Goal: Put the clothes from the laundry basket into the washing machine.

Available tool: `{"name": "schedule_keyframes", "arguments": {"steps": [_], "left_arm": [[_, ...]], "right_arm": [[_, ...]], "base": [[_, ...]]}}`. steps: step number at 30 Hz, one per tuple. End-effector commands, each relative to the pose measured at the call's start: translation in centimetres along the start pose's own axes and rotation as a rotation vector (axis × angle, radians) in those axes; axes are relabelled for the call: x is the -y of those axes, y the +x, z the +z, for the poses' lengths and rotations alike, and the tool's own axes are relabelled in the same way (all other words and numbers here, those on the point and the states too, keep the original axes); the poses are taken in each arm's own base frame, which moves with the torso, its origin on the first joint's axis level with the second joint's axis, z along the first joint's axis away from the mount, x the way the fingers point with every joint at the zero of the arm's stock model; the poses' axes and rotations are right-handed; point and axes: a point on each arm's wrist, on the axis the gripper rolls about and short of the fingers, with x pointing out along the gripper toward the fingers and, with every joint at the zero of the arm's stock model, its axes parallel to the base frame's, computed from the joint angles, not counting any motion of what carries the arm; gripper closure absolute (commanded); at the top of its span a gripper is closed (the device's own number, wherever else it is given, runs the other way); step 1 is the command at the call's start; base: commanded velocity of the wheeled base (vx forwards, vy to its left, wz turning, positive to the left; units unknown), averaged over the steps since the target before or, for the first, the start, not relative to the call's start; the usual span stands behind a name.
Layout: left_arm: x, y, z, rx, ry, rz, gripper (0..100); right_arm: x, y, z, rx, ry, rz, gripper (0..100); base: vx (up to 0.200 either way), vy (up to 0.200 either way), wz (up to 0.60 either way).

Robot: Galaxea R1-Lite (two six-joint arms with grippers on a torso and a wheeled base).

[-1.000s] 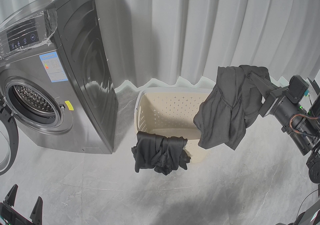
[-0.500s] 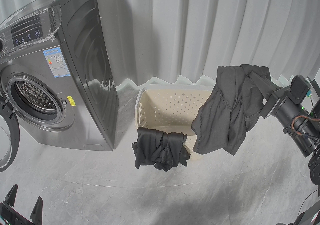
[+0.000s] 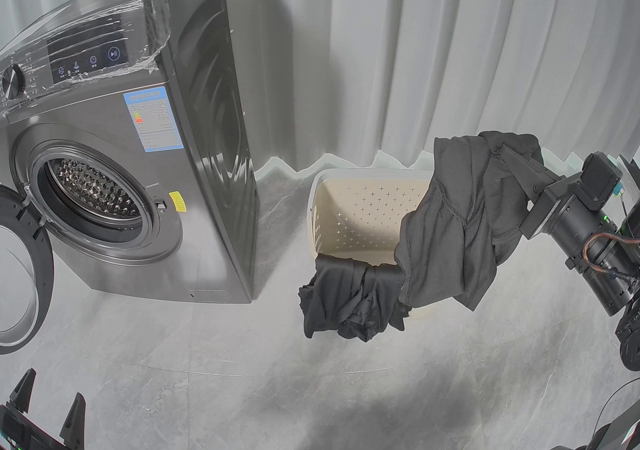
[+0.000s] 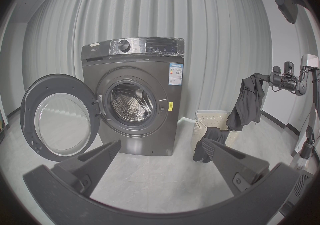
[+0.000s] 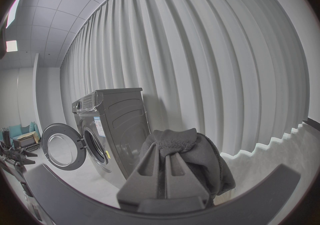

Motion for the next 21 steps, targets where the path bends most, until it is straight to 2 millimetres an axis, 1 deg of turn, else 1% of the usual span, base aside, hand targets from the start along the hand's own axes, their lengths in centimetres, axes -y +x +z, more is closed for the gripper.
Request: {"name": "schedule_keyframes", "arguments": {"steps": [1,10,21], "left_arm": [[-0.02,0.0,-0.48,-0.001,0.0,0.0,0],[-0.02,0.0,-0.48,-0.001,0.0,0.002,0],[-0.02,0.0,-0.48,-0.001,0.0,0.002,0]], "right_arm": [[0.01,-0.17,-0.07,-0.004,-0.002,0.001,100],[-0.65,-0.21,-0.18,-0.007,0.008,0.031,100],[-0.88,-0.24,-0.26,-0.011,0.014,0.039,100]], "base": [[0.0,0.2,0.0],[0.0,0.2,0.0],[0.0,0.2,0.0]]}}
